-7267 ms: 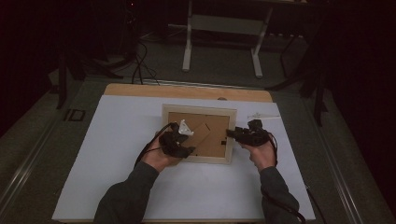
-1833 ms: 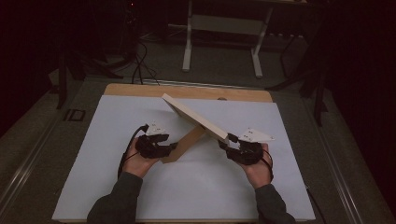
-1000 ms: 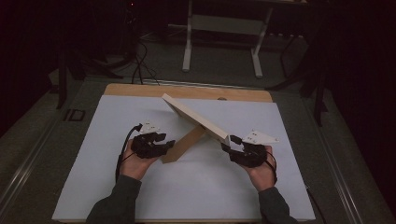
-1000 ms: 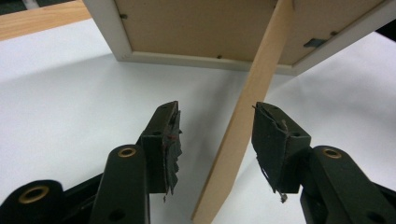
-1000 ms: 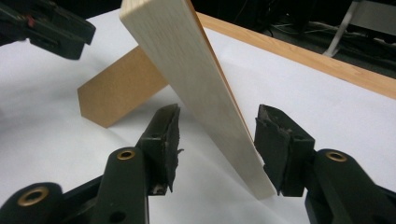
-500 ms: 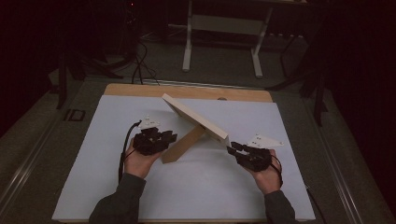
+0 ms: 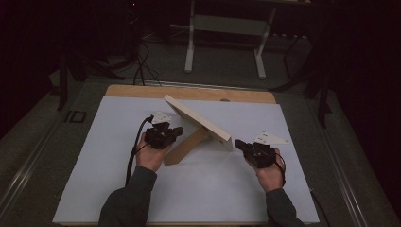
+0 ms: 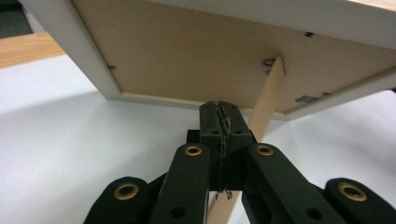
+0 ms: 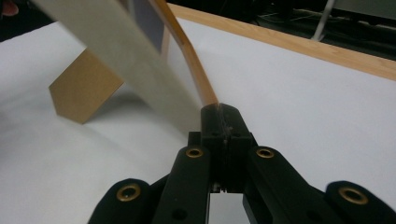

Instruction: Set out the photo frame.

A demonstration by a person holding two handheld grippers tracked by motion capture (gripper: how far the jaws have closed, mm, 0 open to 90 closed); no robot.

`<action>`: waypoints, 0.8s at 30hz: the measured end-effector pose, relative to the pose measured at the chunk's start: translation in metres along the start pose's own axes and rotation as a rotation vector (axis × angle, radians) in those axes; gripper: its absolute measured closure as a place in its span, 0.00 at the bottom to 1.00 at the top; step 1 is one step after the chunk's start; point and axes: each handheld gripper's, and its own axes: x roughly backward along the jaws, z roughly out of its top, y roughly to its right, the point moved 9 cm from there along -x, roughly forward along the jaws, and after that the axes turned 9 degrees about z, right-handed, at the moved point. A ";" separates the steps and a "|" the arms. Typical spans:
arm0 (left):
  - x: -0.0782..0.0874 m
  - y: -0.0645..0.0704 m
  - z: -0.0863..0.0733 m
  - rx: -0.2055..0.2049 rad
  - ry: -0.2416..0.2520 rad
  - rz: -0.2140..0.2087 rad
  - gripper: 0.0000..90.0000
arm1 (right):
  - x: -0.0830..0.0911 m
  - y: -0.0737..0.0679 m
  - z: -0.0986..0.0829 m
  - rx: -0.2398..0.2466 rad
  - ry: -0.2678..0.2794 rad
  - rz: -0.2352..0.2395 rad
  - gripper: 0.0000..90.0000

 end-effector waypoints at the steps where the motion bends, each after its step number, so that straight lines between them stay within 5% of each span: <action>1: -0.001 0.000 0.001 0.001 0.002 0.004 1.00 | -0.001 0.001 0.001 -0.005 0.003 -0.005 1.00; 24: -0.026 0.009 0.026 -0.022 0.020 0.052 1.00 | -0.012 0.005 0.015 -0.037 0.021 -0.008 1.00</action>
